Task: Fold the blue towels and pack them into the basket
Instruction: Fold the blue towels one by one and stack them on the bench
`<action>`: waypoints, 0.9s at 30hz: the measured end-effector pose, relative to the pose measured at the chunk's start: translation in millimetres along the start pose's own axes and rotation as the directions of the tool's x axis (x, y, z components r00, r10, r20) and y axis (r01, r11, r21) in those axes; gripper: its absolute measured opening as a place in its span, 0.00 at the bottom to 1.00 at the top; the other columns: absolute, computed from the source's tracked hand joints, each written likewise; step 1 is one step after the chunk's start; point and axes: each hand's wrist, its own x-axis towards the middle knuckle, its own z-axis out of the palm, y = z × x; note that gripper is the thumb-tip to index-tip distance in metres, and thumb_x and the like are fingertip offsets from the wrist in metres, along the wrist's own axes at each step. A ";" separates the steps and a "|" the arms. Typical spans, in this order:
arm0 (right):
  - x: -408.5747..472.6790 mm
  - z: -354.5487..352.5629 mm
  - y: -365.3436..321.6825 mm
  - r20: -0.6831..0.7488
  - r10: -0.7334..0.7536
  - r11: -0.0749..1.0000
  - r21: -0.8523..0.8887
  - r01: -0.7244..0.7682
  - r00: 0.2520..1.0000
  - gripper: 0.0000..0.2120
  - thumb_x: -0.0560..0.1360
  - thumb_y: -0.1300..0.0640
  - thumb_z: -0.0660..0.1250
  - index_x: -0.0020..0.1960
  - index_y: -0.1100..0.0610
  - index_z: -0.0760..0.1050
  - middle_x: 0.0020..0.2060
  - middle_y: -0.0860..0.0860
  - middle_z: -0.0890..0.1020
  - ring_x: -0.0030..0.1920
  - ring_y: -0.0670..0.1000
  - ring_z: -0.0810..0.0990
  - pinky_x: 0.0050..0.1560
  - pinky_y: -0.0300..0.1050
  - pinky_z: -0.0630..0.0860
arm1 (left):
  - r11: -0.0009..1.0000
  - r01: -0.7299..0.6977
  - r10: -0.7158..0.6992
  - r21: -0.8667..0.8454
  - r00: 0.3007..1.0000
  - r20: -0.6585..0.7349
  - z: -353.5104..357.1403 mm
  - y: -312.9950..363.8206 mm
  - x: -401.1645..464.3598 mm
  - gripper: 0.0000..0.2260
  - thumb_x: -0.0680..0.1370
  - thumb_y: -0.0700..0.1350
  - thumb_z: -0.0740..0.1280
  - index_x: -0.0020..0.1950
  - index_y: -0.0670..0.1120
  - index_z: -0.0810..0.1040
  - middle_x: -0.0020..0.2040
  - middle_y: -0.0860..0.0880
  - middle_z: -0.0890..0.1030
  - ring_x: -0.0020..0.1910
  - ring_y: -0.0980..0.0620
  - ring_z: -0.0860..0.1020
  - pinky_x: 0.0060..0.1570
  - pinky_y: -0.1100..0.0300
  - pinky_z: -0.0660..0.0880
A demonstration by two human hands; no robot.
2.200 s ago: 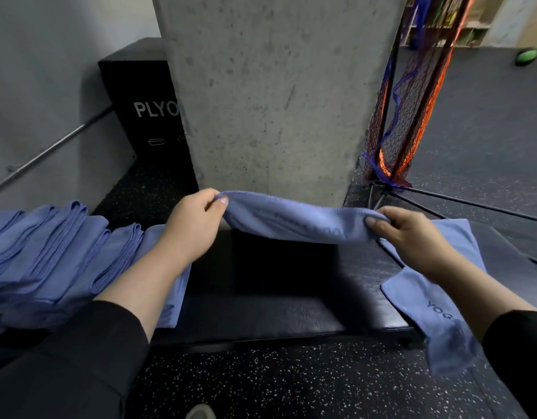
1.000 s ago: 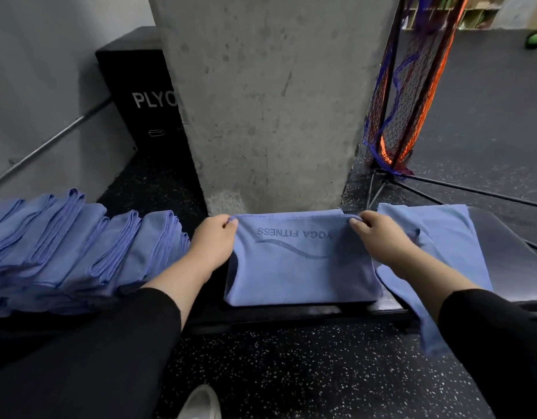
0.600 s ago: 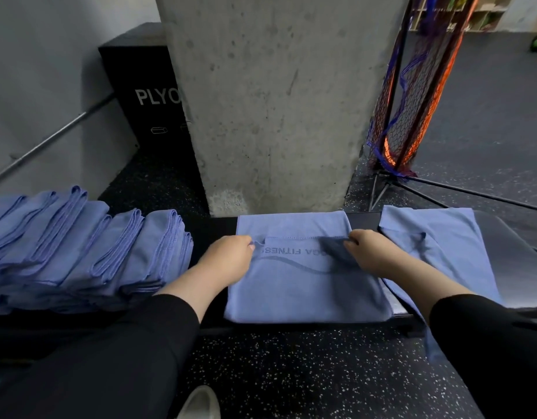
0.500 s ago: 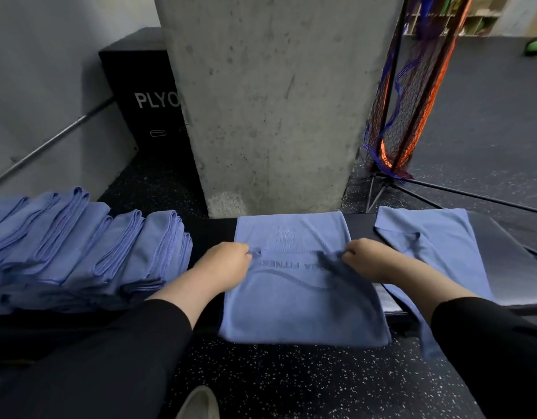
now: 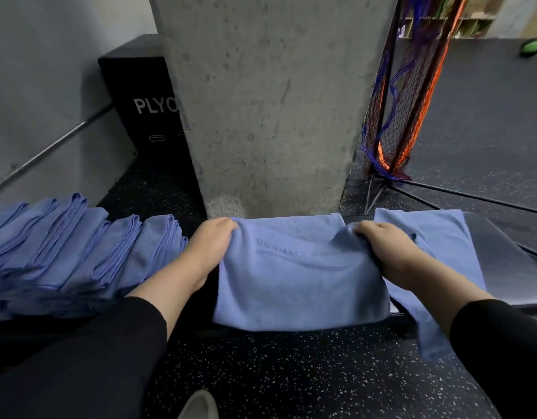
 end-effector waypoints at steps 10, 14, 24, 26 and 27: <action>38.0 26.9 12.5 0.000 -0.156 0.774 -0.621 0.123 0.988 0.15 0.82 0.55 0.60 0.42 0.64 0.72 0.34 0.56 0.75 0.36 0.53 0.71 0.35 0.50 0.61 | 0.755 -0.167 0.134 0.634 0.986 0.100 31.1 -41.0 41.1 0.14 0.85 0.47 0.56 0.45 0.42 0.75 0.45 0.44 0.81 0.45 0.42 0.76 0.42 0.53 0.70; 37.8 30.6 12.4 0.036 -0.148 0.641 -0.758 0.124 0.988 0.16 0.82 0.55 0.58 0.37 0.59 0.68 0.37 0.58 0.77 0.41 0.58 0.74 0.39 0.46 0.62 | 0.681 -0.172 0.098 0.712 0.985 0.144 32.4 -39.9 38.2 0.15 0.86 0.48 0.52 0.58 0.42 0.76 0.56 0.42 0.80 0.52 0.41 0.78 0.54 0.47 0.76; -0.9 15.6 12.2 0.212 0.038 0.486 -0.858 0.167 0.977 0.15 0.81 0.53 0.58 0.37 0.58 0.70 0.38 0.55 0.78 0.43 0.57 0.76 0.41 0.47 0.69 | 0.537 -0.261 0.012 0.802 0.953 0.302 12.8 -37.9 -9.4 0.13 0.86 0.48 0.54 0.46 0.46 0.72 0.39 0.50 0.71 0.42 0.48 0.73 0.42 0.56 0.67; -7.8 10.7 14.2 0.199 0.010 0.552 -0.818 0.160 0.980 0.16 0.80 0.53 0.60 0.35 0.57 0.69 0.33 0.53 0.76 0.38 0.54 0.75 0.38 0.47 0.69 | 0.569 -0.239 -0.009 0.787 0.955 0.297 8.5 -31.0 -17.6 0.13 0.86 0.46 0.54 0.42 0.47 0.69 0.42 0.47 0.75 0.44 0.45 0.76 0.42 0.55 0.68; -10.9 8.7 14.1 0.182 0.001 0.629 -0.764 0.140 0.983 0.16 0.80 0.54 0.61 0.34 0.57 0.68 0.31 0.53 0.74 0.34 0.52 0.72 0.36 0.46 0.68 | 0.610 -0.223 -0.014 0.760 0.956 0.292 6.1 -25.7 -19.3 0.14 0.85 0.44 0.55 0.40 0.46 0.69 0.44 0.44 0.77 0.46 0.43 0.77 0.42 0.54 0.68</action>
